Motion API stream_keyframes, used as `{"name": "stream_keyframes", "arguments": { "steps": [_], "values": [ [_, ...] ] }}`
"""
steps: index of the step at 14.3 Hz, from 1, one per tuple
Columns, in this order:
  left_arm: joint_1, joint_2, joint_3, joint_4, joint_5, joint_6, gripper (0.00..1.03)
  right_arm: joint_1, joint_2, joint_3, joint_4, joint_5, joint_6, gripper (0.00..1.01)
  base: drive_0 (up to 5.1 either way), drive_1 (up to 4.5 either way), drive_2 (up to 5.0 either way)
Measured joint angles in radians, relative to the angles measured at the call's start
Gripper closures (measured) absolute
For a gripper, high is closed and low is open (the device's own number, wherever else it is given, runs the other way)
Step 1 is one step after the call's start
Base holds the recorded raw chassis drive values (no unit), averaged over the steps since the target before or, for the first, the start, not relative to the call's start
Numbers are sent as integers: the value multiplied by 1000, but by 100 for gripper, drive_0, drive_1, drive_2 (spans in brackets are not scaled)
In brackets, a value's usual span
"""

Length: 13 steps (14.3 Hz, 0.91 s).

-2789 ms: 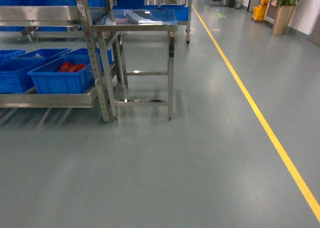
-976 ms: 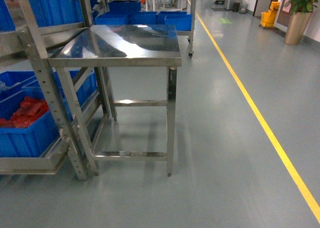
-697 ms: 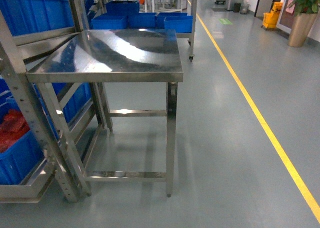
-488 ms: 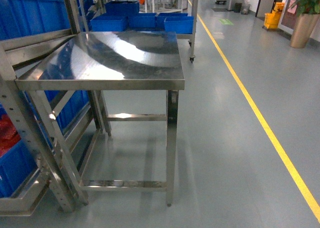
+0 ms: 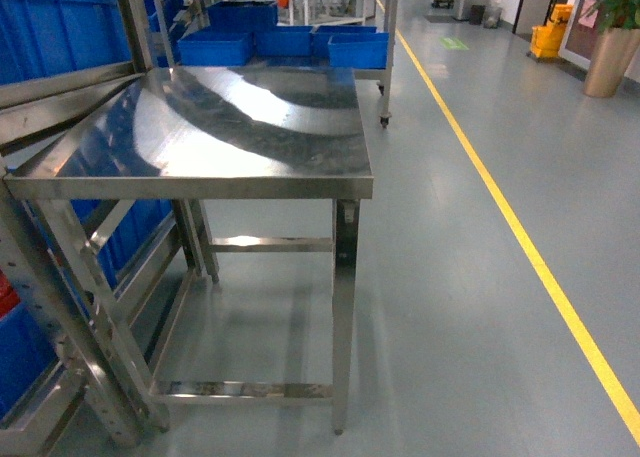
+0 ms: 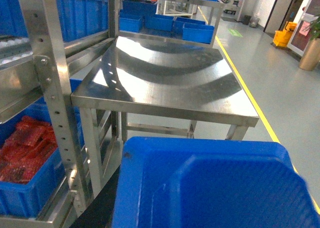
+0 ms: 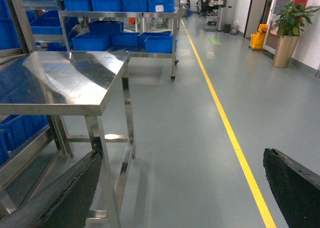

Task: Pick blue part to blue bin on bottom shelf

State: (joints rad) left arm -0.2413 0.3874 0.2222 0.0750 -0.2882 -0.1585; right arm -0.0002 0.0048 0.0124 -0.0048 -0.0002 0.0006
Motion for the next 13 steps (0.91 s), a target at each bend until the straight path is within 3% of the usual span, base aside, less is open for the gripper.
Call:
{"name": "stream_keyframes", "arguments": {
  "steps": [13],
  "values": [
    [-1, 1, 0, -1, 0, 0, 58, 0, 0, 0, -1, 1, 0, 3, 9, 439, -422]
  ]
}}
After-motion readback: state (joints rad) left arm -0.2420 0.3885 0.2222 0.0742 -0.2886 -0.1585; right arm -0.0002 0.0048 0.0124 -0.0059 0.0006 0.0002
